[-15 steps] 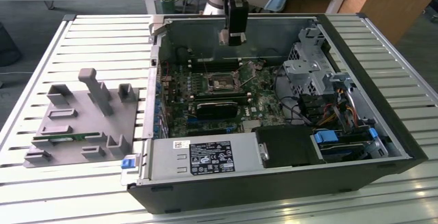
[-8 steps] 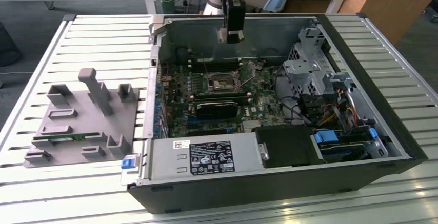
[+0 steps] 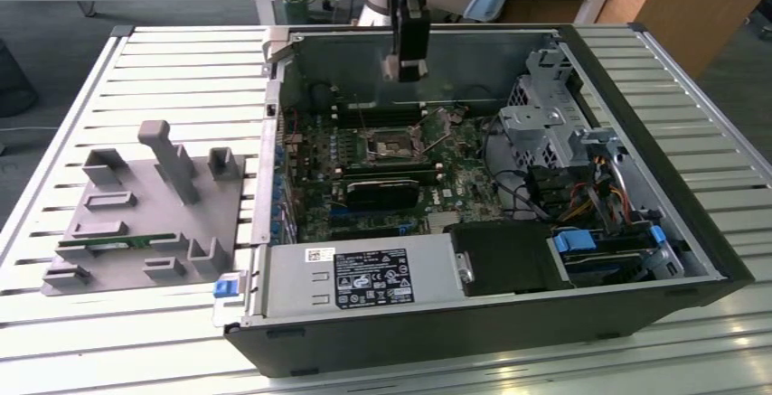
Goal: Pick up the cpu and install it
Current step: 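Place the cpu into insertion slot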
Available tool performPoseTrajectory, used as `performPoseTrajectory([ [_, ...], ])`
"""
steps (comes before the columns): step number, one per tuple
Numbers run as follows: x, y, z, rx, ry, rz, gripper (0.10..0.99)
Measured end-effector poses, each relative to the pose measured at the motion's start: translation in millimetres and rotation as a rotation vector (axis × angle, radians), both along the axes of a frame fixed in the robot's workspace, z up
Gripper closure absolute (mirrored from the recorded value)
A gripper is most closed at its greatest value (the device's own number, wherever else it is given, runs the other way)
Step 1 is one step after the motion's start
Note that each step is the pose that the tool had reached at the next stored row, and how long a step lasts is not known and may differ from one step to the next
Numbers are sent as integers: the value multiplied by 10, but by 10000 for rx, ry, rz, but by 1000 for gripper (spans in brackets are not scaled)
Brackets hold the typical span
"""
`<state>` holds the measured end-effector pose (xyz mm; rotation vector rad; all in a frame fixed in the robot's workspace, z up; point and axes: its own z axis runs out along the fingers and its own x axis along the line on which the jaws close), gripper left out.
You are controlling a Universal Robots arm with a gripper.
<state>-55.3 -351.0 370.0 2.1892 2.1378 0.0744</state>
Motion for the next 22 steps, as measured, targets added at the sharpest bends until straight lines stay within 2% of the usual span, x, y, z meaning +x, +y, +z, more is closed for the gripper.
performPoseTrajectory([
  [8, 0, 22, -96, 1, -1, 0, 553],
  [22, 0, 31, -207, 63, -1, 1, 553],
])
